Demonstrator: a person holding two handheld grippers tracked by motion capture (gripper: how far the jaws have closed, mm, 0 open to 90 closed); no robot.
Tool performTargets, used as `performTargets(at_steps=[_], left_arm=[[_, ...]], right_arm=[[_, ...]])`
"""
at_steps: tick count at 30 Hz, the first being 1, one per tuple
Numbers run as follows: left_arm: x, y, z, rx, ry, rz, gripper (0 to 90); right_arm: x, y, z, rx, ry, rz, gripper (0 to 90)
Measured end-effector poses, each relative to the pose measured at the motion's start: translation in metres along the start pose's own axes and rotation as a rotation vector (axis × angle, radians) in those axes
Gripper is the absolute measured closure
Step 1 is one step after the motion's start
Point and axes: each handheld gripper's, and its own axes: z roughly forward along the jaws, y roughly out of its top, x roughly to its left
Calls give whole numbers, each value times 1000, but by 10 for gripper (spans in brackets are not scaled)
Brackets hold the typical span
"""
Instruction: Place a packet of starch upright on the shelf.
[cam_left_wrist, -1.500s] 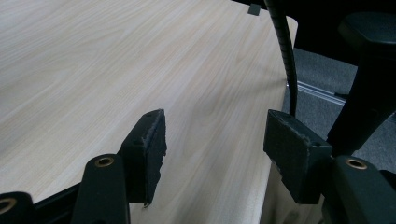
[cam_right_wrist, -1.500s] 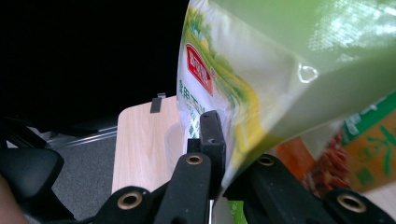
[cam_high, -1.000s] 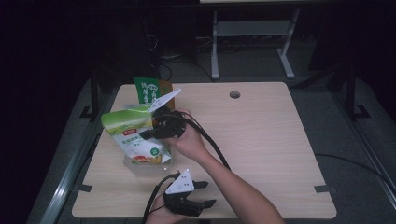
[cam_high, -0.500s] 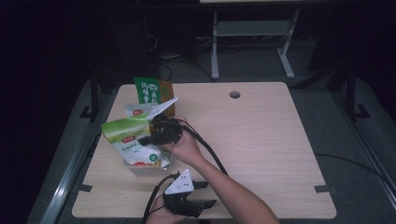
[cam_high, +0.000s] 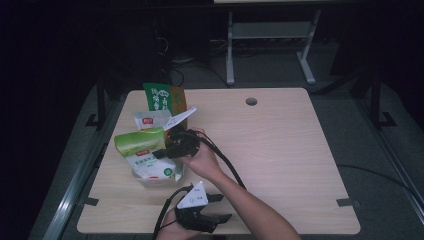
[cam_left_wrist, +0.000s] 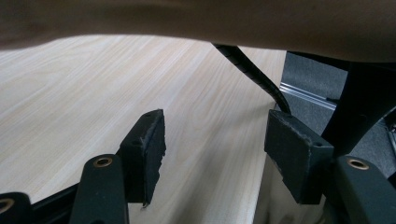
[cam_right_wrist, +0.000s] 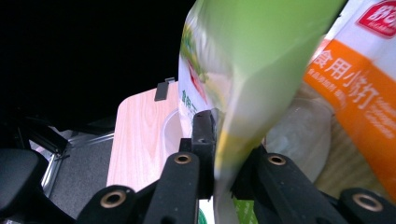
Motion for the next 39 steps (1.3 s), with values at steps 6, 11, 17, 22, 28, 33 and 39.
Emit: performTargets(at_steps=[6,11,17,22,28,33,39], left_arm=[[2,0,1,9,10,-4,373],[5,0,2,12,24,-13,364],[9,-2,2,19,45,-16,354],[10,-2,2,20,53,-26,354],[11,-2,2,21,59,-27,350],[10,-3,2,26,68,-21,337],[12,-3,0,19,83,-29,322]], right_arm=[[0,0,-9,13,-17,-15,783],[-1,3,-19,10,-33,-32,792],[-1,1,-19,46,-24,-37,818],[-3,-10,-17,92,-29,-37,848],[-5,-15,-20,92,-38,-23,842],[-6,-16,-23,79,-32,-13,792],[-7,-18,-33,53,-16,5,728]])
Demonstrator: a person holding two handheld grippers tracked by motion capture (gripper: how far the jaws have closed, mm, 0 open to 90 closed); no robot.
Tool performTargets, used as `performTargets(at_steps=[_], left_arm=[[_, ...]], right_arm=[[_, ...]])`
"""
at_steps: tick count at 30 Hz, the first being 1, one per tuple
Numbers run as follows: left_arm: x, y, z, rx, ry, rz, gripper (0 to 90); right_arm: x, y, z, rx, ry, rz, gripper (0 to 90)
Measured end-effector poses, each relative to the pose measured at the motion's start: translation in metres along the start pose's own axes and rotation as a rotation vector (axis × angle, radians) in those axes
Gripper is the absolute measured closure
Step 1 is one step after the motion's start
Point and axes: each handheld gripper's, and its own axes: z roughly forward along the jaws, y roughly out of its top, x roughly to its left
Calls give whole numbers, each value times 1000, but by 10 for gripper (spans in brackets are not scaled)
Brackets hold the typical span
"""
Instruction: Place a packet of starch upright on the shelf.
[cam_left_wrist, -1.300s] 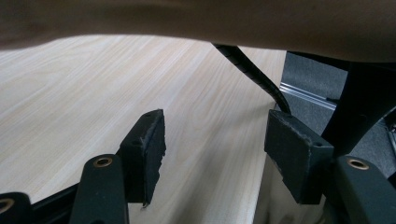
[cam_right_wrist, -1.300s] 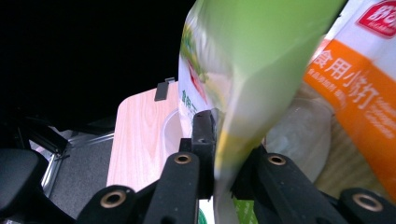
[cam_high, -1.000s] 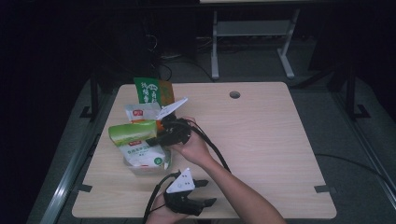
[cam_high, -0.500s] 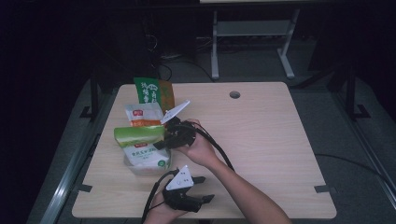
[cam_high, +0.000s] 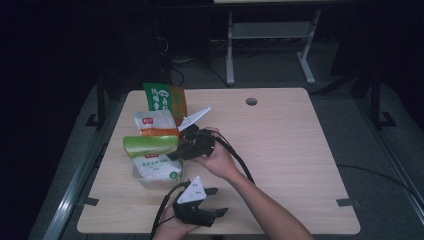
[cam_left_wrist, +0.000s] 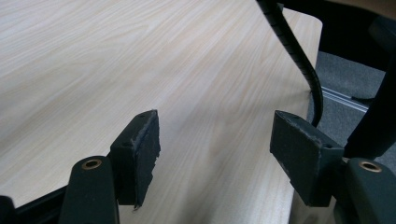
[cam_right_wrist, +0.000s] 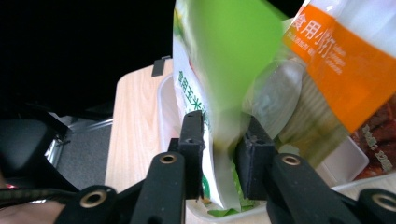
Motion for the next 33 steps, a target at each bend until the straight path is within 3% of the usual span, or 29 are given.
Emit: performTargets(at_steps=[5,21,33], left_arm=[[3,0,-2,-2,10,-9,310],[9,1,-1,-2,26,-8,302],[11,1,-3,-3,35,-6,300]], right_arm=[[0,-1,-15,-23,5,7,676],[-10,-19,-58,-36,-49,40,574],[-22,-39,-83,-29,-76,100,494]])
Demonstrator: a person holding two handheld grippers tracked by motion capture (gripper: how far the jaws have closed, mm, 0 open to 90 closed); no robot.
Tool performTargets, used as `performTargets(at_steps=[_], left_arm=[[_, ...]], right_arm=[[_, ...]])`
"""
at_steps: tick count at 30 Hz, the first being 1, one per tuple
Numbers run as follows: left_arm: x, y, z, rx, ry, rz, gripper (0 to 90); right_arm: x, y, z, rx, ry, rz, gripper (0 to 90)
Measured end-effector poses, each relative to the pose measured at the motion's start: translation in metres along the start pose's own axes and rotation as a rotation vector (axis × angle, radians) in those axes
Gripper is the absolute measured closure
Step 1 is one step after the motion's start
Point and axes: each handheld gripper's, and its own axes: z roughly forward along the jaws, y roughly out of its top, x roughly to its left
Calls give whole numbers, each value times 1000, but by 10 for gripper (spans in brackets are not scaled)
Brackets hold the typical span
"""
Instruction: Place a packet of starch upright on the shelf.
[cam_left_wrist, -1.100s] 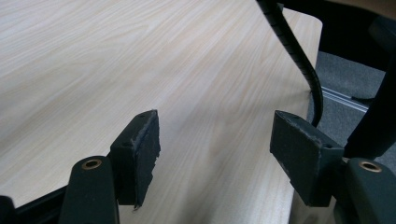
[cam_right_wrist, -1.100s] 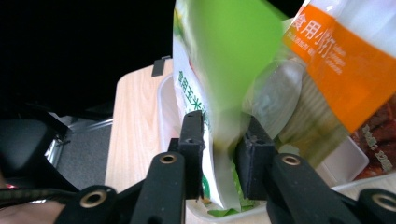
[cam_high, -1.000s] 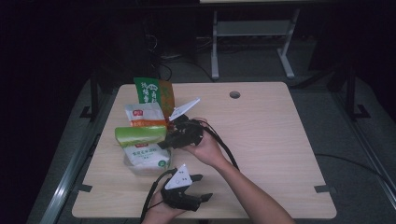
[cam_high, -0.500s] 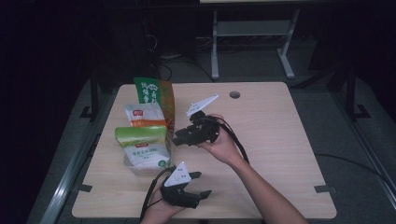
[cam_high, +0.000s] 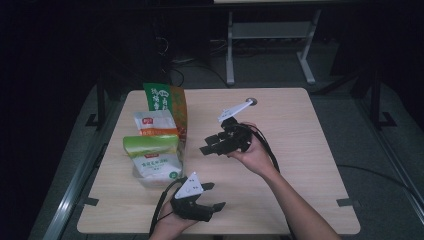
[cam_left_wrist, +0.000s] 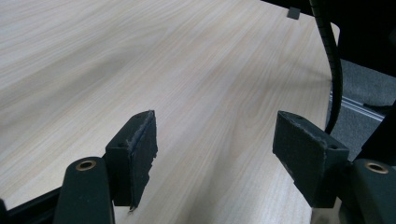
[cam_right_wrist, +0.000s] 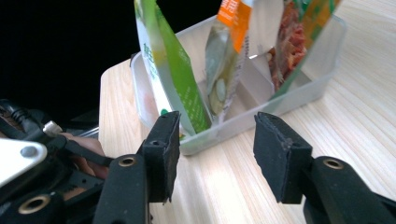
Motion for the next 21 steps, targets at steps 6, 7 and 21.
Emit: performTargets(at_steps=[6,7,21], left_arm=[[0,0,0,-2,1,-2,299],[0,0,-1,-2,1,-3,299],[0,0,0,0,3,-1,298]], right_arm=[[-6,-9,-12,-9,-16,28,456],[-7,-11,-14,-5,-19,40,447],[-18,-29,-41,-28,-43,85,393]])
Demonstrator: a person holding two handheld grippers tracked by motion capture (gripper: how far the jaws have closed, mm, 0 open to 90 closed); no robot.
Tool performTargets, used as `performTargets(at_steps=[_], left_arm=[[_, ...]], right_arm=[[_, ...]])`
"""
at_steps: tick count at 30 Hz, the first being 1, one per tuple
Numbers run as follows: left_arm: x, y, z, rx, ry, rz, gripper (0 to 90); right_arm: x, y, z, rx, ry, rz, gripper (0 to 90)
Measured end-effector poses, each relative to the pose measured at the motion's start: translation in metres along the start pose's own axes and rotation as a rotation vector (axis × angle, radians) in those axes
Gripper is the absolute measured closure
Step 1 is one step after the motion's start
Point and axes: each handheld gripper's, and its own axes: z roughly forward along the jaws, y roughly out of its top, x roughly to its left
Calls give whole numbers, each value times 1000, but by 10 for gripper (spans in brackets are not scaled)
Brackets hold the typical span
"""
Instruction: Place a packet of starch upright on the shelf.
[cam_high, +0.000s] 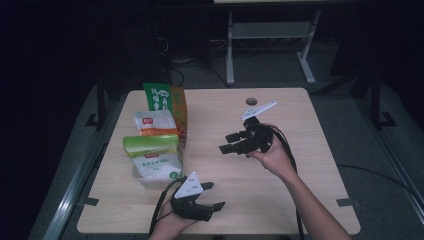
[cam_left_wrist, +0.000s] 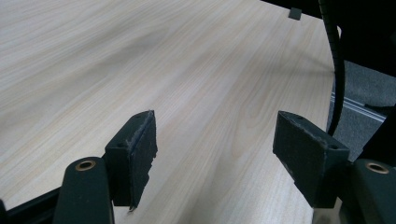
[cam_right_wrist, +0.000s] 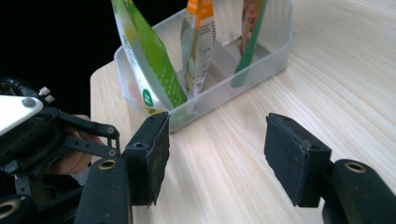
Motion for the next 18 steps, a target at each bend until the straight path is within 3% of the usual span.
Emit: performTargets(at_steps=[18], left_arm=[[1,0,0,-1,5,-9,297]], right_arm=[[-14,-27,-27,-16,-34,65,368]])
